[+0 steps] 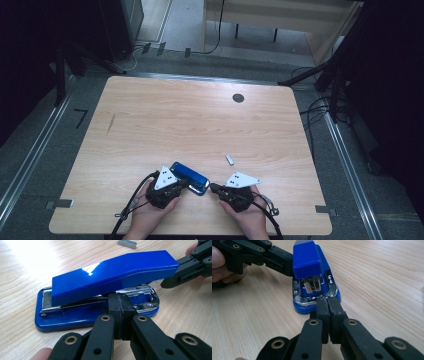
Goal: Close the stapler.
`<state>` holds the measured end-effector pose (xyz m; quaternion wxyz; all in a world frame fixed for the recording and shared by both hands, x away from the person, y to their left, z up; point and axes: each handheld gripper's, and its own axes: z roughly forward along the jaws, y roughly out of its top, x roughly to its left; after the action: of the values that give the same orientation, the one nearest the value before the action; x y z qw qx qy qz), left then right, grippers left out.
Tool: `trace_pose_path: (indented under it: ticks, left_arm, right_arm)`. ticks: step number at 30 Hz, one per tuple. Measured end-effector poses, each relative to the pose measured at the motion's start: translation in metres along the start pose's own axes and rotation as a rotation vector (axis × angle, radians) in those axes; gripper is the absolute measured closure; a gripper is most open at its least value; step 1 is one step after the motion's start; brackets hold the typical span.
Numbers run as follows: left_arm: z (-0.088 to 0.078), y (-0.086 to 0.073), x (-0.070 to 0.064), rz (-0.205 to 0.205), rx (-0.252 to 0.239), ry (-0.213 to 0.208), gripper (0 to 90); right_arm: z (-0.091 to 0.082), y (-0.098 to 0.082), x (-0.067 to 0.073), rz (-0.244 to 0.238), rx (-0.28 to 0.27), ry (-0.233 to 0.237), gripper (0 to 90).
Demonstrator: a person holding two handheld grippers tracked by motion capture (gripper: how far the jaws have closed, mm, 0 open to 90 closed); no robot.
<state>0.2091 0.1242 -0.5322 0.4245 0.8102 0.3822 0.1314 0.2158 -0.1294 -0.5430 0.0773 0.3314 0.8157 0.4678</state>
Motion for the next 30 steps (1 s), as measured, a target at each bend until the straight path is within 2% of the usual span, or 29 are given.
trace_pose_path:
  ticks: [10,19,30]
  left_arm:
    - [0.0006,0.0003,0.0009,-0.004,0.007,-0.011,90.0]
    - [0.0005,0.0002,0.0026,-0.020,0.008,-0.019,90.0]
    - [0.0003,0.0000,0.0029,-0.020,0.012,-0.016,90.0]
  right_arm:
    - [0.0025,0.0006,0.0014,0.015,0.003,-0.011,90.0]
    - [0.0072,0.0015,0.0059,0.009,0.007,0.001,90.0]
    - [0.0056,0.0045,0.0064,0.028,-0.005,0.011,90.0]
